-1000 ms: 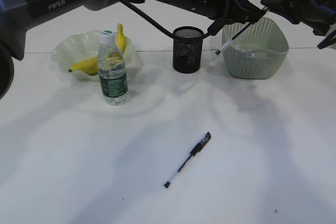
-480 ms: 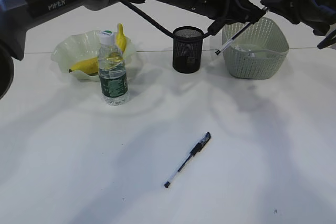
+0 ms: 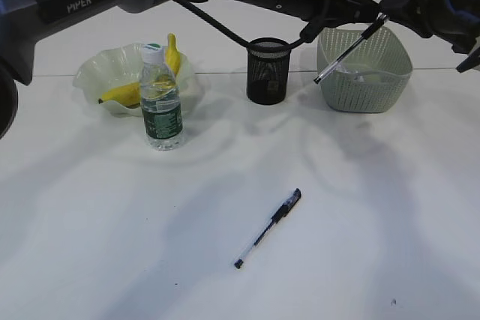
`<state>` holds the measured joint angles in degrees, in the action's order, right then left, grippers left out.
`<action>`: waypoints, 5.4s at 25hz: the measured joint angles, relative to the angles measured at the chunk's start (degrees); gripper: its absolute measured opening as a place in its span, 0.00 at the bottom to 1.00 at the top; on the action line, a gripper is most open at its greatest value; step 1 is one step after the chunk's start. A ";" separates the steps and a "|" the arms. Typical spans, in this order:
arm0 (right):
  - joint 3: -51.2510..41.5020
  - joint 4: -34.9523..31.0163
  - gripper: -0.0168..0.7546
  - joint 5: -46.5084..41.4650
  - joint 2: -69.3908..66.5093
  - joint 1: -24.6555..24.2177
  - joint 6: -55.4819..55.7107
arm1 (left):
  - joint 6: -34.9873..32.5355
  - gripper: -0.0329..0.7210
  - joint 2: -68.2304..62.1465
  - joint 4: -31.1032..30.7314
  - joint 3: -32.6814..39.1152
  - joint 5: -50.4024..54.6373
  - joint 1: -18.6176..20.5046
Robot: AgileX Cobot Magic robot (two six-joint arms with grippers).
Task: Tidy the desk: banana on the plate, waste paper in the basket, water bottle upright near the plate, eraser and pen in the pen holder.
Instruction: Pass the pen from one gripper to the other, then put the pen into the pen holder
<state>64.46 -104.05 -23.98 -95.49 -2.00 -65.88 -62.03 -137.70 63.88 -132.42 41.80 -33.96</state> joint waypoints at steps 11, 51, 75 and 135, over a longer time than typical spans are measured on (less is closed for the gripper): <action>0.00 0.05 0.10 0.11 0.00 0.00 -5.17 | 0.00 0.27 1.00 -1.21 0.00 1.26 0.00; 33.38 0.87 0.10 -12.69 -22.63 3.05 -32.76 | -0.11 0.31 16.75 -29.91 0.00 28.23 7.10; 47.20 1.01 0.10 -6.33 -37.23 5.55 -43.87 | 0.37 0.31 17.78 -30.31 -0.05 29.47 14.56; 49.90 0.91 0.11 -3.97 -41.26 9.35 -44.43 | 5.24 0.31 17.78 -32.14 -0.05 28.13 17.13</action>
<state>114.36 -103.14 -27.95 -136.75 7.35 -110.31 -56.79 -119.92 31.73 -132.47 69.93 -16.83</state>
